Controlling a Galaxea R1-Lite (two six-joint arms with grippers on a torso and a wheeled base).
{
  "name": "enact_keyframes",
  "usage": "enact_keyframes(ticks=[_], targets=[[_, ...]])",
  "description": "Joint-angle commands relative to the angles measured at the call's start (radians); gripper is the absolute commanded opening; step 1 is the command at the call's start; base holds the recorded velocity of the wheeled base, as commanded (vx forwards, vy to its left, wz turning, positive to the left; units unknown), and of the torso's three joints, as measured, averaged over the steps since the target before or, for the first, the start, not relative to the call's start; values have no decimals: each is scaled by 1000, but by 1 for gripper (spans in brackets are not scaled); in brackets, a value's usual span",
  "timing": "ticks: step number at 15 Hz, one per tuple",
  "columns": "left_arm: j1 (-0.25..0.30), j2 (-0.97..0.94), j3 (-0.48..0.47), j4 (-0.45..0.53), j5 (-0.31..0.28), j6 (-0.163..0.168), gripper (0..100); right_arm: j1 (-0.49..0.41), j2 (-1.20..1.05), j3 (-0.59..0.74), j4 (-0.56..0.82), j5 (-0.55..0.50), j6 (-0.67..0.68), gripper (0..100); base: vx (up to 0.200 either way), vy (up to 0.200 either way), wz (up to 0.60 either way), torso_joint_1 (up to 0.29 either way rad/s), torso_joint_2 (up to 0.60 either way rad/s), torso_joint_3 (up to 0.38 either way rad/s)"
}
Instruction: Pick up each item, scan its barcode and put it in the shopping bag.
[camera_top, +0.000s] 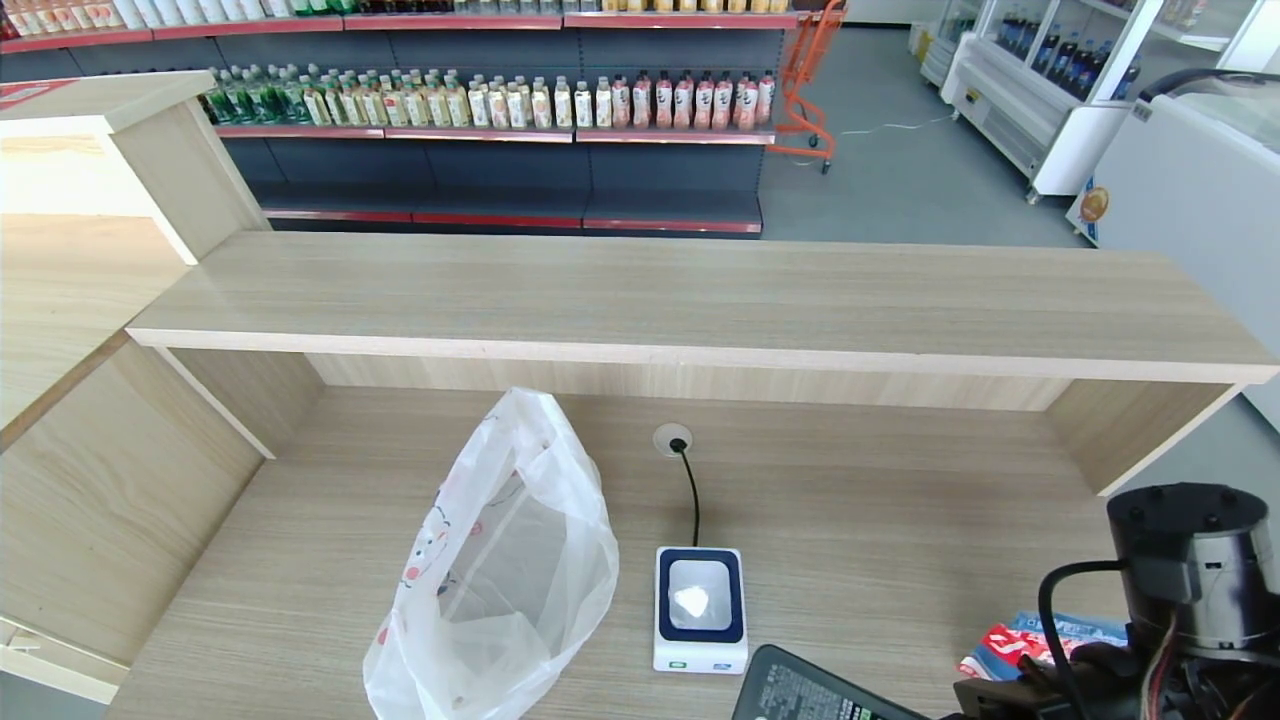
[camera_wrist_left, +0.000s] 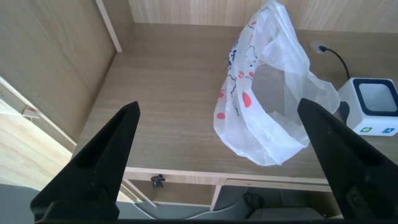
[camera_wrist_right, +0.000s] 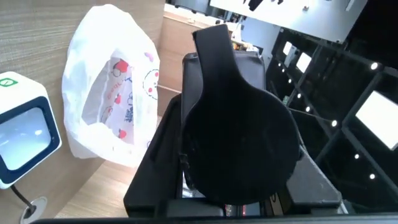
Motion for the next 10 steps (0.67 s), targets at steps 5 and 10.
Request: enact_keyframes(ticks=[5,10], targets=[[0,0,0,0,0,0,100,-15,-57,-30,1,-68,279,0,0,0,0,0,0,0],[0,0,0,0,0,0,100,-194,-172,-38,-71,-167,1145,0,0,0,0,0,0,0]])
